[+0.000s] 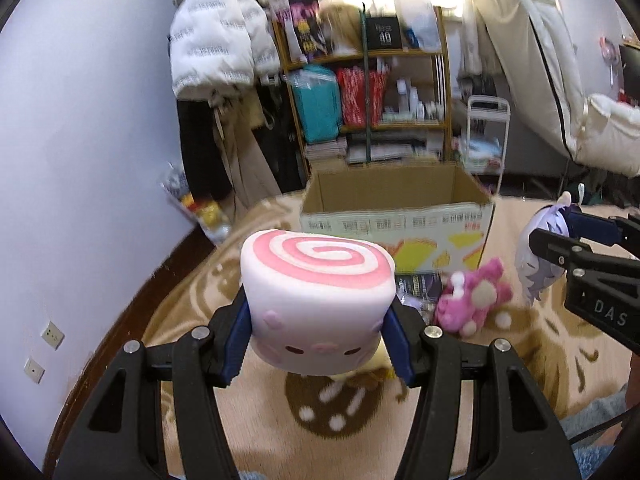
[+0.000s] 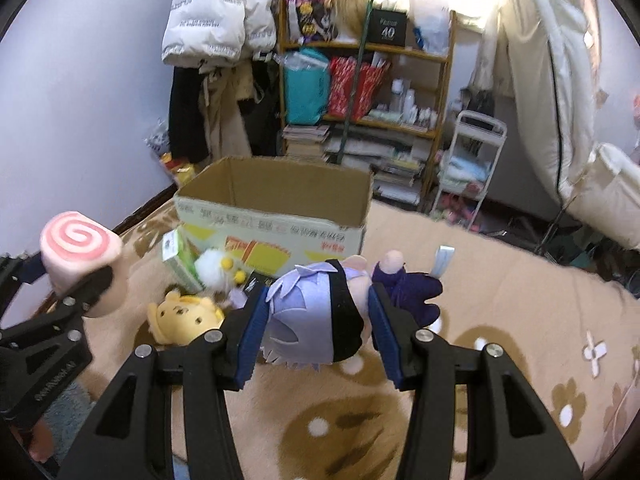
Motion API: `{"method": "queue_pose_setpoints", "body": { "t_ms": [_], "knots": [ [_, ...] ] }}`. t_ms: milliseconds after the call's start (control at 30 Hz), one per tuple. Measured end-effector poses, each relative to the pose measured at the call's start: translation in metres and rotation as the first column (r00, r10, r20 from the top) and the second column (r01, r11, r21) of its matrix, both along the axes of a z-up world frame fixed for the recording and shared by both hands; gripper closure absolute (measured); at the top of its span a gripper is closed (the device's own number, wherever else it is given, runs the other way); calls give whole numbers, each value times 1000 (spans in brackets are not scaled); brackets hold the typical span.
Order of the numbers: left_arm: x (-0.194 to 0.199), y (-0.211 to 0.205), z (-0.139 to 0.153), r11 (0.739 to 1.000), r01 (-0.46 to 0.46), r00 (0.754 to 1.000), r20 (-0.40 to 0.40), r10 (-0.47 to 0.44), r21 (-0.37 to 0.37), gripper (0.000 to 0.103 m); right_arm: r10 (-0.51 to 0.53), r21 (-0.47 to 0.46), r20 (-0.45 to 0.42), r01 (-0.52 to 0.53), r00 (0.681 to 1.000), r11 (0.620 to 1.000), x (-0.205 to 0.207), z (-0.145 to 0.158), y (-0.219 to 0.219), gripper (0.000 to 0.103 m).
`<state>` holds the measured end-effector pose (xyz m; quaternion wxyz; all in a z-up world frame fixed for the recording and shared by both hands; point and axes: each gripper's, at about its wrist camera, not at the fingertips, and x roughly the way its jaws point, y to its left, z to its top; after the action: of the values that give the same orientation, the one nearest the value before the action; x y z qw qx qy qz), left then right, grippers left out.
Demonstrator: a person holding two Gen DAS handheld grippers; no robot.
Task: Organize soft objects
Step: 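Close the left tool on the marshmallow plush while the right tool grips the doll, lift both, then carry the marshmallow plush and doll over the box and open both tools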
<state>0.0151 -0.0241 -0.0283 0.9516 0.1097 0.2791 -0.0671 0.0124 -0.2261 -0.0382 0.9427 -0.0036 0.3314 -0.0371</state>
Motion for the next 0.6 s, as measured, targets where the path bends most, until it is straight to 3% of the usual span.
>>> {"method": "queue_pose_setpoints", "body": {
  "t_ms": [200,600],
  "knots": [
    [-7,3,16,1000,-2,995,103,4,-24,45,-35,-36,56,37,998,999,-2,10,-1,50],
    [7,-2,45,1000,10,977,215,-4,-25,45,-86,-5,155,87,984,996,15,39,-26,50]
  ]
}}
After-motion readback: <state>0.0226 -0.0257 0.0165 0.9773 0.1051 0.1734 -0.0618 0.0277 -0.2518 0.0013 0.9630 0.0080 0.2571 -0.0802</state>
